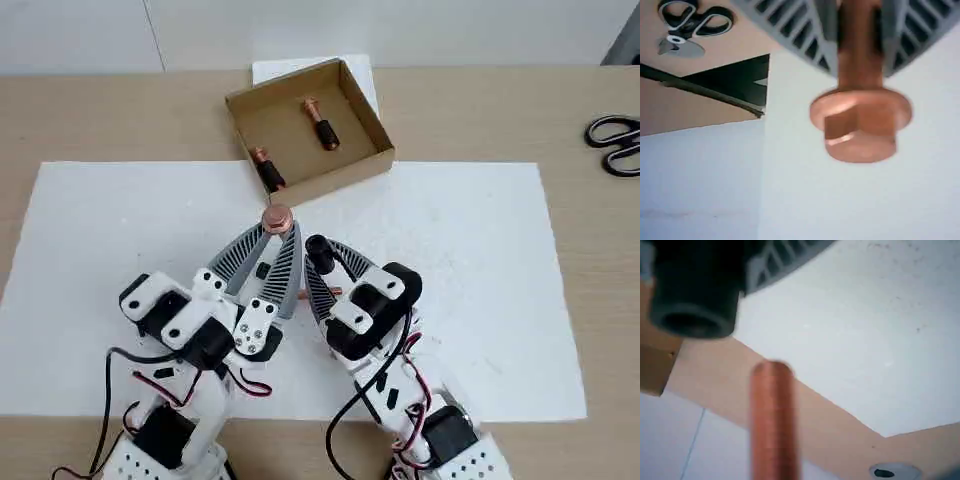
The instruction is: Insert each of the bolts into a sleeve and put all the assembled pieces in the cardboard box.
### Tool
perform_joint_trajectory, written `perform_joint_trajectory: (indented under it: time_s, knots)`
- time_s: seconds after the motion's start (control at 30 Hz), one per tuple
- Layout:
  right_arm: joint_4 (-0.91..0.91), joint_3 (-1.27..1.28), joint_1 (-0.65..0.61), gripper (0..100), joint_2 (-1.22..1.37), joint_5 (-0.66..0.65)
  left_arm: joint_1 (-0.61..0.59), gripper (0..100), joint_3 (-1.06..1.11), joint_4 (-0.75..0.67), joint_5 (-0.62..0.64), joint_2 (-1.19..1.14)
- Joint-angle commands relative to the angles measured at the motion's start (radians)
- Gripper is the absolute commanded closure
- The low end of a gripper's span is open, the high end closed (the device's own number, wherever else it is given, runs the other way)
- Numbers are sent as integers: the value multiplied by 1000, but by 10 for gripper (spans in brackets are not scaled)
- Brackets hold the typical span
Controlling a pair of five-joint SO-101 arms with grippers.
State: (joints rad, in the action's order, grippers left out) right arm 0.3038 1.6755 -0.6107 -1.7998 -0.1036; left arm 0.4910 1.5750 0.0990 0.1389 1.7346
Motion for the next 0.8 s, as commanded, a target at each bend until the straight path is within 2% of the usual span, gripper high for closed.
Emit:
perform_joint_trajectory:
  time_s: [0.0,0.23,0.43,0.57,0.77]
  knots:
    - [4,0,-27,994,-15,9,-6,994,-56,-31,-17,11]
    - [4,3,-74,994,-15,6,0,994,-58,-87,-8,12]
    - [-5,-3,-76,994,-15,6,2,994,-53,-49,-3,12]
    - [-5,-3,-77,994,-15,6,-3,994,-51,-31,68,12]
    - [-5,-35,-77,994,-15,6,-2,994,-51,-8,75,12]
